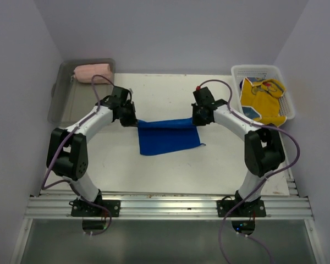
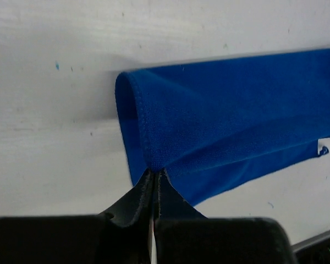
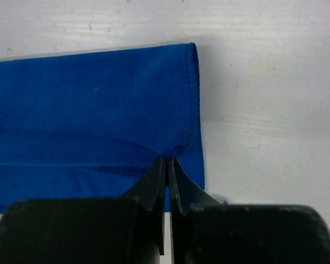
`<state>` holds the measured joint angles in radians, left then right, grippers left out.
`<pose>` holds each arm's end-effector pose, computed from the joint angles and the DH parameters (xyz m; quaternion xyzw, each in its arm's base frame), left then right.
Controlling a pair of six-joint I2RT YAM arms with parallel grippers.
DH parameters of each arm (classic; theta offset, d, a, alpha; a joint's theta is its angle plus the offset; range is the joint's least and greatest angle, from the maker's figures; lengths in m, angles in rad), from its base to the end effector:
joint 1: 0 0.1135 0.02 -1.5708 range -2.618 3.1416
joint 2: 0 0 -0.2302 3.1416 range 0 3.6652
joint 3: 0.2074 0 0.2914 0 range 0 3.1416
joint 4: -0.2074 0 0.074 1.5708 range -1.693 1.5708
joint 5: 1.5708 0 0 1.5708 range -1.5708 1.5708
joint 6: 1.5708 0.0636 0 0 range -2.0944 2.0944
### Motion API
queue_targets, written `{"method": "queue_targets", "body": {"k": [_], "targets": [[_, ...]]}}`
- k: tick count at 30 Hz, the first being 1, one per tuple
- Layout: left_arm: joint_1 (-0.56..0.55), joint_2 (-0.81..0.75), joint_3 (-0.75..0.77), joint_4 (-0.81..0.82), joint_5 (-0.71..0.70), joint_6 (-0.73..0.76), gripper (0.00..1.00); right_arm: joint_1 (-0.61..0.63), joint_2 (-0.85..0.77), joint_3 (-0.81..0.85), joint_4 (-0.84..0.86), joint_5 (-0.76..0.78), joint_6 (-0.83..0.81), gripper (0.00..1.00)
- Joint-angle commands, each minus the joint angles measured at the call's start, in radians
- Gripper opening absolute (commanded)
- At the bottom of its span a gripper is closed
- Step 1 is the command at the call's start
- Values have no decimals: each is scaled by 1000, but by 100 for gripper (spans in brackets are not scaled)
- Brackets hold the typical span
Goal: Roll the towels
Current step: Fold the towel
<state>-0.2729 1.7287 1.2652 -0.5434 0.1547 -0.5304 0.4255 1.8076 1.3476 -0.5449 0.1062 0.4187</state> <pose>0.3934 -0.1203 0.1514 -0.1016 0.9525 -0.1768 0.2263 0.3942 0.1712 0.1486 0.0116 0.9589 0.0677 0.2752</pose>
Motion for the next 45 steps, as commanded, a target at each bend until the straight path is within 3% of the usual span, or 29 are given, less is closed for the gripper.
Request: {"method": "queue_targets", "body": {"k": [1, 13, 21, 28, 40, 45], "targets": [[-5, -96, -91, -12, -15, 21, 0, -19, -103, -83, 29, 20, 18, 0], [-72, -187, -297, 34, 56, -42, 0, -10, -238, -326, 79, -22, 65, 0], [-75, -228, -302, 28, 3, -68, 0, -10, -237, -326, 91, -23, 66, 0], [-71, -213, -161, -9, -49, -108, 0, -11, -200, -159, 51, 33, 45, 0], [5, 86, 167, 43, -119, -26, 0, -33, 155, 336, 57, 95, -6, 0], [6, 155, 230, 11, -130, -20, 0, -36, 237, 450, -1, 87, -11, 0]]}}
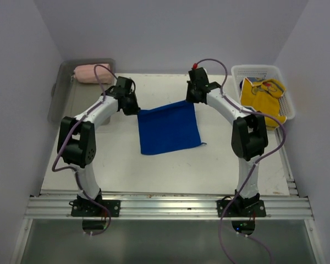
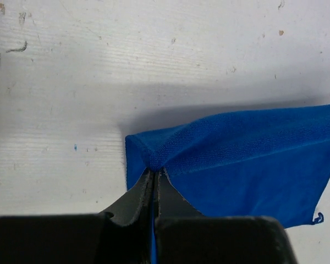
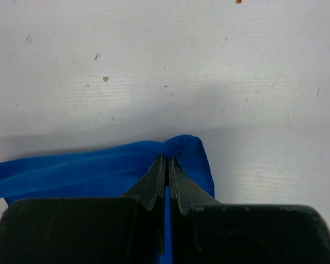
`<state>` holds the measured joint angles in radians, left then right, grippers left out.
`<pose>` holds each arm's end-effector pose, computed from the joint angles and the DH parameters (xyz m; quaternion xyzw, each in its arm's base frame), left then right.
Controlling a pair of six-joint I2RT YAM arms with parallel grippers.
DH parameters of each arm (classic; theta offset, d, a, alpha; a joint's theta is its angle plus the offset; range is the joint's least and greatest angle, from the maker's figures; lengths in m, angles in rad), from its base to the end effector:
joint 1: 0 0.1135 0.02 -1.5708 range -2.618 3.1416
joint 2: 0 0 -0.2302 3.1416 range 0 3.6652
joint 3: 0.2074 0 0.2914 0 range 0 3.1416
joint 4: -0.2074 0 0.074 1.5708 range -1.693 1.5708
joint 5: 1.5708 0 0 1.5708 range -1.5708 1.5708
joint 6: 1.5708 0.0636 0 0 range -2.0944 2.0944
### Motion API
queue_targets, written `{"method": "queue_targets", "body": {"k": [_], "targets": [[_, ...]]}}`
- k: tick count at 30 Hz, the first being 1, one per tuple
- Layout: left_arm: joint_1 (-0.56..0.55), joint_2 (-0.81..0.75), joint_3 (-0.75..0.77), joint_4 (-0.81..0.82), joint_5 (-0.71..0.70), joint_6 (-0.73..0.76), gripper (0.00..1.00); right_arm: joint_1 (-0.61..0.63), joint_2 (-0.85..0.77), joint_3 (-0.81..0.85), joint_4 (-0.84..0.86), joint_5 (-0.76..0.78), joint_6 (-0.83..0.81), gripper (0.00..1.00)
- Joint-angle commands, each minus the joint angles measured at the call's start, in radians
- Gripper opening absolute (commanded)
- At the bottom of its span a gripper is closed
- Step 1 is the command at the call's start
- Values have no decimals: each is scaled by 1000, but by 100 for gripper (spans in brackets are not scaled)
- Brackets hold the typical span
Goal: Roll the towels
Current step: Fold the towel
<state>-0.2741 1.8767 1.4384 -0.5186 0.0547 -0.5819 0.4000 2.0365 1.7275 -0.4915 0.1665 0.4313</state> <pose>0.4344 -0.1258 0.1539 -0.1379 0.9429 -0.1491 0.2640 0.4724 0.1883 0.1915 0.0457 0.9229 0.0807 0.3736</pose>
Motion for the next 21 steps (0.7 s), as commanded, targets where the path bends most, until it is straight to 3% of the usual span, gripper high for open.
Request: {"method": "queue_targets", "body": {"k": [1, 13, 21], "targets": [[7, -4, 48, -15, -29, 30, 0, -12, -18, 51, -44, 21, -23, 0], [-39, -240, -219, -20, 25, 20, 0, -10, -262, -328, 27, -33, -31, 0], [-111, -330, -364, 47, 48, -7, 0, -12, -357, -473, 37, -99, 10, 0]]}}
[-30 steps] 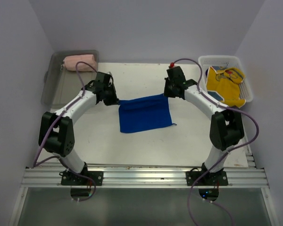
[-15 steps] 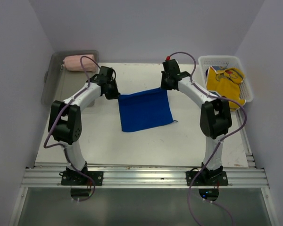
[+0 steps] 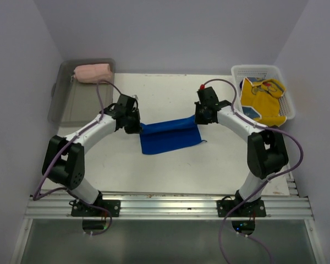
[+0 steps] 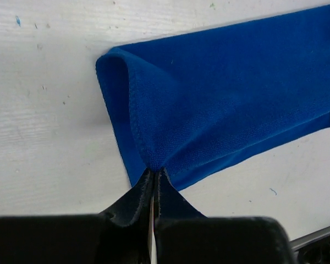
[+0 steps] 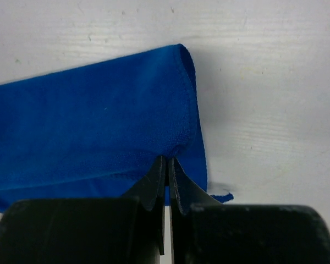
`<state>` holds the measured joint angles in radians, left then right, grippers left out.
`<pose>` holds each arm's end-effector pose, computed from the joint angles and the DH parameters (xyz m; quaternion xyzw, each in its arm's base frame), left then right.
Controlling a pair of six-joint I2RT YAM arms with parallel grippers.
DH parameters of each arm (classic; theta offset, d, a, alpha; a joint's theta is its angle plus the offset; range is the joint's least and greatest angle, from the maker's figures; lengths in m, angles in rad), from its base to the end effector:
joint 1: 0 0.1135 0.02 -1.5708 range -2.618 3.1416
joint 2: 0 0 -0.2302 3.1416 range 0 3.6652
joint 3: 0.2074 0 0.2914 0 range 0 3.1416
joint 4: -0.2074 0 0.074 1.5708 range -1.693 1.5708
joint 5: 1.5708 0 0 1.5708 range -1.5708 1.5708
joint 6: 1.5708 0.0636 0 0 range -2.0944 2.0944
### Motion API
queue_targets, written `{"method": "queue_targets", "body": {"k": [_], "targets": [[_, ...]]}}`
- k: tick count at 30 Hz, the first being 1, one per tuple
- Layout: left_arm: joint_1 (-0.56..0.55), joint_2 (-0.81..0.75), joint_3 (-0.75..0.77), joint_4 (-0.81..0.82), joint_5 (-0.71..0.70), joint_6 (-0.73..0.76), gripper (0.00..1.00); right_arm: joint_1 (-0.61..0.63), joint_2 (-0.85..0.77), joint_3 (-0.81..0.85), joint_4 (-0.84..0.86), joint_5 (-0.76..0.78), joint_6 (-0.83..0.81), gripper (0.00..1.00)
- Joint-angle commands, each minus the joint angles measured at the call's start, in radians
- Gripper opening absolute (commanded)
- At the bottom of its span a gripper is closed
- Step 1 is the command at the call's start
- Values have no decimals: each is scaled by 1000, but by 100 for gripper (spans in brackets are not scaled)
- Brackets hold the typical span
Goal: Roll the towels
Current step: Fold the towel
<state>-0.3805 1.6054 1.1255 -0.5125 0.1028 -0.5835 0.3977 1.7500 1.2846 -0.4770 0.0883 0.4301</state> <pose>0.3538 -0.1485 0.1502 -0.0824 0.9538 -0.1757 0.2295 0.3926 0.1589 0.1545 0.0290 0.9498 0.0857 0.2996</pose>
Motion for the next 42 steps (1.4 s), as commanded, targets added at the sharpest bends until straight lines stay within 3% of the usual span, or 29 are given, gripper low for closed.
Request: {"method": "queue_targets", "body": {"k": [1, 19, 38, 39, 42], "targets": [[-12, -82, -90, 60, 3, -10, 0, -10, -89, -57, 28, -19, 16, 0], [-38, -113, -251, 137, 25, -75, 0, -10, -170, -298, 106, -56, 84, 0], [-38, -93, -305, 164, 72, -88, 0, -10, -130, -307, 121, -32, 79, 0], [-38, -81, -302, 157, 68, -90, 3, -8, -127, -304, 118, -32, 79, 0], [-38, -61, -291, 132, 60, -84, 24, -10, -129, -300, 115, -27, 81, 15]]}}
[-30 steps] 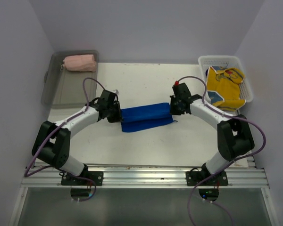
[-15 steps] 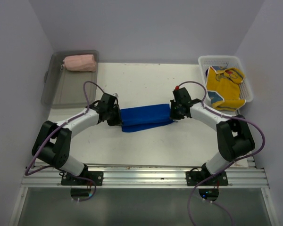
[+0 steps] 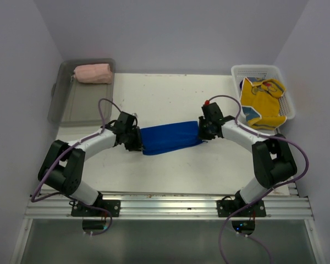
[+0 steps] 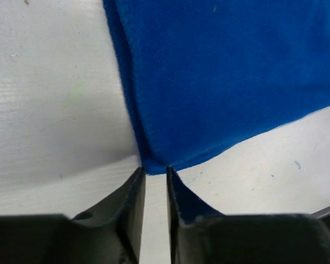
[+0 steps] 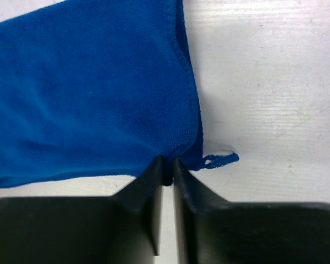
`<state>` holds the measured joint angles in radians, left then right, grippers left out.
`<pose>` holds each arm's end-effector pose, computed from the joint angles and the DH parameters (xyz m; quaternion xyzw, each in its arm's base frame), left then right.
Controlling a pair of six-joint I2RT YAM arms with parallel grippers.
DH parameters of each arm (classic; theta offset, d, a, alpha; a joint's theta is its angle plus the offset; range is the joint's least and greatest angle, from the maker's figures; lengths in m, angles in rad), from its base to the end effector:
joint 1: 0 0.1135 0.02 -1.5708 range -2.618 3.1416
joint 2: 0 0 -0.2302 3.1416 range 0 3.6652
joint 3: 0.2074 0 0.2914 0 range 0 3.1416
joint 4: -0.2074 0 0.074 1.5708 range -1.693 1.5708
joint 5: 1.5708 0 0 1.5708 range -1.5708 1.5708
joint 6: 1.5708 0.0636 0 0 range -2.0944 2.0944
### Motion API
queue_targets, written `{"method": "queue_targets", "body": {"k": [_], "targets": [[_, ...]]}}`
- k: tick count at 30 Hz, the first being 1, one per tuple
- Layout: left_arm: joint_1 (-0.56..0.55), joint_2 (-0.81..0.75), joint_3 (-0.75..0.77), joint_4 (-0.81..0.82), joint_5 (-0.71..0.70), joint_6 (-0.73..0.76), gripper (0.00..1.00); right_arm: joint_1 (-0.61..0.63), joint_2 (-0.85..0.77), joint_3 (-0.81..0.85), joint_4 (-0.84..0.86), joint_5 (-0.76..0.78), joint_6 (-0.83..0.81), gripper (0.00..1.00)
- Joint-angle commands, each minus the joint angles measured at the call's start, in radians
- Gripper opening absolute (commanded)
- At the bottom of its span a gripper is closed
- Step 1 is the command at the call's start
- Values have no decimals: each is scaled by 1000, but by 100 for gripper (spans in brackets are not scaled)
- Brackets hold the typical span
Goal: Roll the towels
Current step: Fold the towel
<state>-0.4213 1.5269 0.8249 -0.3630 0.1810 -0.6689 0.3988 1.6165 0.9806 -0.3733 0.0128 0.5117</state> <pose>0.2988 -0.1464 0.0857 -0.0966 0.9596 -0.2040 0.1677 0.3402 0.1425 0.1059 0.0560 0.9592 0.1163 0.2516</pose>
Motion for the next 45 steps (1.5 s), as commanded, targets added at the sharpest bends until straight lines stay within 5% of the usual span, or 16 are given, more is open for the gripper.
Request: {"method": "queue_targets", "body": {"k": [1, 5, 7, 12, 15, 17, 18, 21, 28, 38, 45], "targets": [[3, 18, 11, -27, -21, 5, 28, -11, 2, 7, 8, 50, 1, 25], [3, -8, 54, -77, -67, 3, 53, -9, -46, 18, -30, 72, -4, 47], [3, -43, 68, -111, -90, -17, 54, -8, -78, 33, -48, 117, -13, 56], [-4, -109, 109, -85, -149, -34, 52, 9, -78, 87, -67, 167, -25, 59], [-7, -44, 183, -82, -138, -14, 34, 25, -8, 150, -69, 164, -32, 46], [-13, -2, 223, -79, -126, -9, 6, 25, 67, 182, -64, 142, -36, 27], [-14, 37, 227, -73, -112, -14, 0, 25, 92, 222, -68, 135, -41, 21], [-14, 91, 204, -4, -25, -24, 0, 25, 184, 285, -82, 140, -61, 8], [-14, 174, 131, 53, 12, -34, 0, 21, 272, 326, -105, 154, -119, 4], [-13, 233, 181, -45, -78, 43, 0, 26, 157, 52, -11, 66, -18, 0], [-7, 263, 258, -102, -141, 89, 0, 220, -53, -195, 8, 115, 195, 0]]}}
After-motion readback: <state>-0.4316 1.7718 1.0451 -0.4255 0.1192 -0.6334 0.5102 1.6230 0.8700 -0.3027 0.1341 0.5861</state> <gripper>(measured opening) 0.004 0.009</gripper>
